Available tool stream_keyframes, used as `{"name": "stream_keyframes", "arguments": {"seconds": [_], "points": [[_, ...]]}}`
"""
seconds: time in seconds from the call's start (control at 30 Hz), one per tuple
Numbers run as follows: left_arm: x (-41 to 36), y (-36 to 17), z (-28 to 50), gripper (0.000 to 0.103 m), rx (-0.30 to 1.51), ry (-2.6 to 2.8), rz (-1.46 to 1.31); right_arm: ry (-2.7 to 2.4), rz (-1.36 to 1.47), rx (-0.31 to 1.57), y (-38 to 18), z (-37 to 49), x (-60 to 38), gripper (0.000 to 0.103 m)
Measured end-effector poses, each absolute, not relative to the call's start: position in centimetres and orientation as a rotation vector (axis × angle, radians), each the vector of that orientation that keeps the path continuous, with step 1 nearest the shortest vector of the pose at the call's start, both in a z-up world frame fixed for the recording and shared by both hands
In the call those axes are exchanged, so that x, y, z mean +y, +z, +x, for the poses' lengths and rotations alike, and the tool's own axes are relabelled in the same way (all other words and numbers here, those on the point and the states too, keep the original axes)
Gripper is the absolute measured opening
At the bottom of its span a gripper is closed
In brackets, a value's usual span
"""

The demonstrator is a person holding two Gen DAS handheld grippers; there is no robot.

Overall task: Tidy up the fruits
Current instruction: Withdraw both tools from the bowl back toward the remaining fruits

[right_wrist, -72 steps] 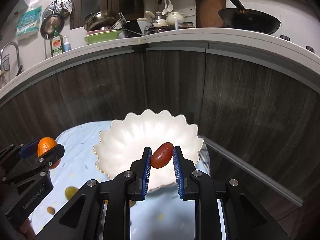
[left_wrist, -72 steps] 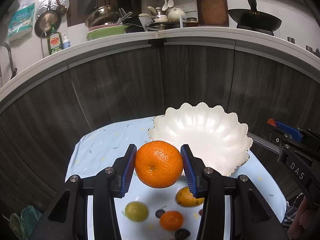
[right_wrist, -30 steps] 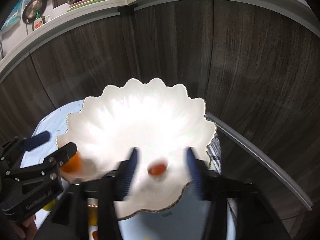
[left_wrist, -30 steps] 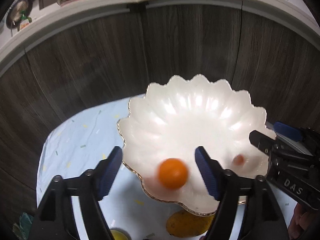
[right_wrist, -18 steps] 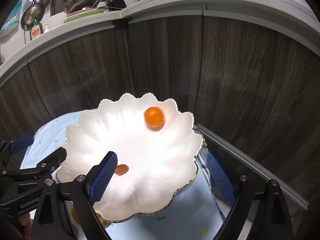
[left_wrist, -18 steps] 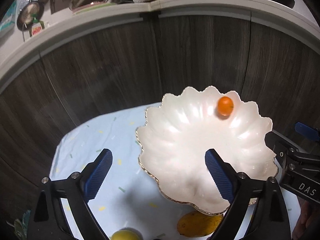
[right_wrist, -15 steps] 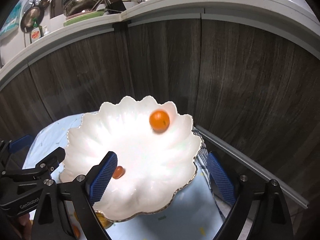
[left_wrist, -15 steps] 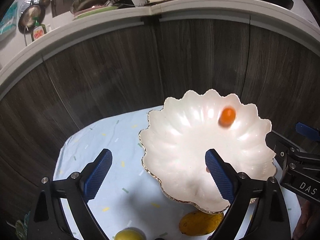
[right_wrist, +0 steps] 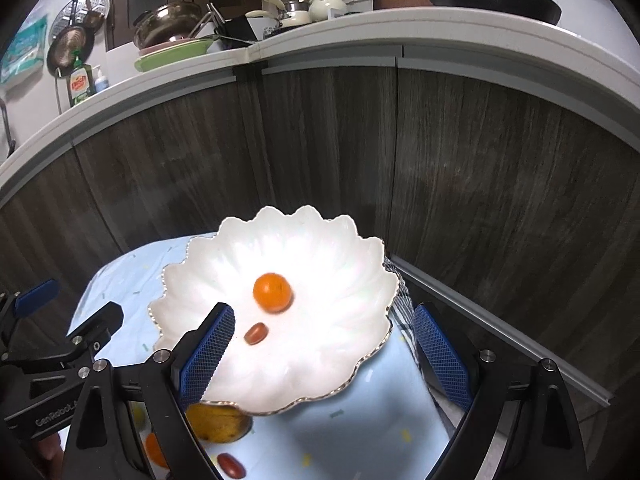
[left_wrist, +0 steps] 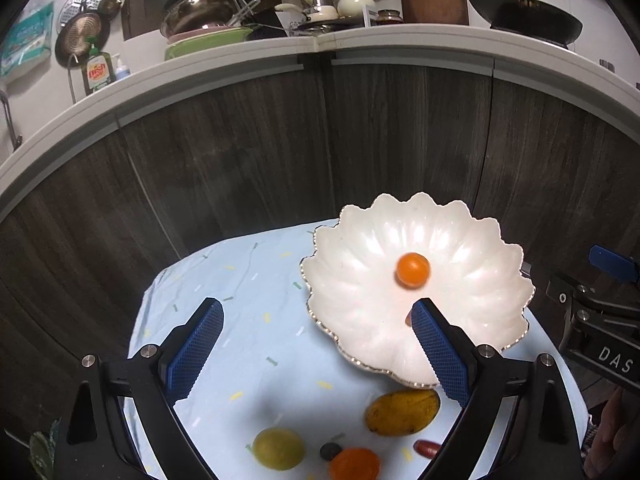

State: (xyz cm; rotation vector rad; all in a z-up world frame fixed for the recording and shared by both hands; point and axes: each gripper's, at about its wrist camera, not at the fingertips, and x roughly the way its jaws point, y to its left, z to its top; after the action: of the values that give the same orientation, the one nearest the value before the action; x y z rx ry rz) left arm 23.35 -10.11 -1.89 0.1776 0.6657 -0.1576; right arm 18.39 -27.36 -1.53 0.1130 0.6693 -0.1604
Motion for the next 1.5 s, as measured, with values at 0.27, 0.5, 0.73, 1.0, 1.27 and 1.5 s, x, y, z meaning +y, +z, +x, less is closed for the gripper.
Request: {"name": "stream_keyframes", "arguments": {"seconds": [0.27,0.5,0.73,1.0,1.27,1.5], "points": [[-8.3,-1.4,21.0,0.096,0.666,-0.145,0.166,-0.146,0.115,0.661,-0.8,16.7,-26.0,0.092],[-6.9,-1.0,19.5,0.096,0.668,-0.133,0.144,-0.139,0.109,0.65,-0.3,15.5,-24.9,0.092],[-5.8,-0.5,18.1,0.096,0.654,-0.127,0.138,-0.127,0.098,0.645,0.1,14.4,-24.0,0.092],[-4.9,-0.3,16.9,0.096,0.649,-0.12,0.143,-0.115,0.092,0.644,0.1,13.4,-23.3,0.092],[-3.9,-0.7,15.5,0.096,0.657,-0.115,0.148,-0.095,0.088,0.652,-0.2,12.7,-22.3,0.092],[-2.5,-1.4,14.0,0.096,0.666,-0.106,0.163,-0.066,0.073,0.664,-1.1,12.1,-20.7,0.092]]}}
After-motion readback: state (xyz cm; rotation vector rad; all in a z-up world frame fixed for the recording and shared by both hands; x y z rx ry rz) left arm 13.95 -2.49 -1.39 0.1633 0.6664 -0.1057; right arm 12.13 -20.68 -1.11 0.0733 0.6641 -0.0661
